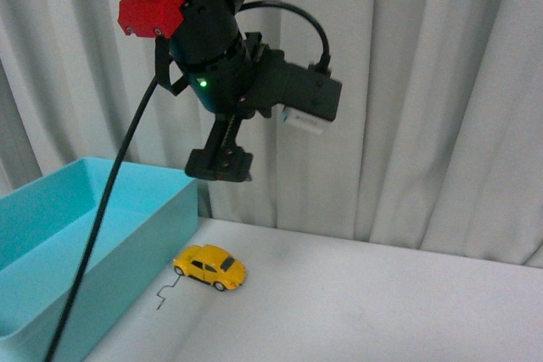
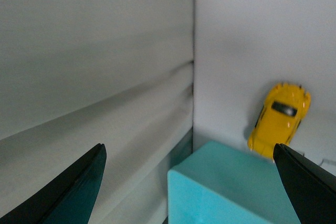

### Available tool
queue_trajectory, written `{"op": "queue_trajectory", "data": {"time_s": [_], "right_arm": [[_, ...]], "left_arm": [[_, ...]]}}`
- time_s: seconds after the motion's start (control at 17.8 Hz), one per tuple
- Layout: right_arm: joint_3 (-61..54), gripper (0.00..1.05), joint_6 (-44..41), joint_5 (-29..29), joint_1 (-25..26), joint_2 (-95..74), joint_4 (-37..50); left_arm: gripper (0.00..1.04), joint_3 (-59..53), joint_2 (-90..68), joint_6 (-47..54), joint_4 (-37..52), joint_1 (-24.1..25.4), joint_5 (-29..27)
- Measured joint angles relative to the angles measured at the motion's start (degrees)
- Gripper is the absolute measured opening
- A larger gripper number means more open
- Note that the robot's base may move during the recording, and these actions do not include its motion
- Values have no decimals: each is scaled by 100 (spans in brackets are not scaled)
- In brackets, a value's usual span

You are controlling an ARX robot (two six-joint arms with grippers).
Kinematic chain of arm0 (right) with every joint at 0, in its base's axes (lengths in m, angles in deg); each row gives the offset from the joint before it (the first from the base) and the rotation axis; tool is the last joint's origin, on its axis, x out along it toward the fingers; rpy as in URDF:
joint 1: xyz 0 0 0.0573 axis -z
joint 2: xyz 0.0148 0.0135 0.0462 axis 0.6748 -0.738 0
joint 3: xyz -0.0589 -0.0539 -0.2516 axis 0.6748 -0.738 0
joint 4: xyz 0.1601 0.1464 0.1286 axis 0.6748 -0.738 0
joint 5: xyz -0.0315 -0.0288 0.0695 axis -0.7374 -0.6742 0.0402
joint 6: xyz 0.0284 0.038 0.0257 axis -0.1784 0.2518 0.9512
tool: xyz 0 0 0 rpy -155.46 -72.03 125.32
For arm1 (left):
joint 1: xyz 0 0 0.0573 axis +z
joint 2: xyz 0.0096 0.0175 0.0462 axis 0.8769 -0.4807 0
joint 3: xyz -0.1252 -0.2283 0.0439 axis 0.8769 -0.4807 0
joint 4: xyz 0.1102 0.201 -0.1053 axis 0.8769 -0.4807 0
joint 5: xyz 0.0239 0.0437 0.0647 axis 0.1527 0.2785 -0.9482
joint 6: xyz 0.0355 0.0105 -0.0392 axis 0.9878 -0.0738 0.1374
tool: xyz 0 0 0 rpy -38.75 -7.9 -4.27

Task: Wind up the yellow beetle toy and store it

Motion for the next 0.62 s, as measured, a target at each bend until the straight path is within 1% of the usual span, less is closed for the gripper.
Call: {"op": "queue_trajectory", "data": {"time_s": [0.17, 0.39, 0.51, 0.56, 0.62], "right_arm": [[0, 98, 0, 0, 0, 0, 0], [0, 98, 2, -2, 0, 0, 0], [0, 98, 2, -2, 0, 0, 2], [0, 98, 2, -2, 0, 0, 2], [0, 98, 2, -2, 0, 0, 2]], "left_arm": [[98, 481, -380, 273, -588, 9, -216], [98, 664, -647, 48, -896, 11, -529], [98, 636, -741, -249, -977, 44, -697], [98, 439, -815, -715, -863, 79, -826], [98, 201, -953, -1001, -599, 188, -833]]}}
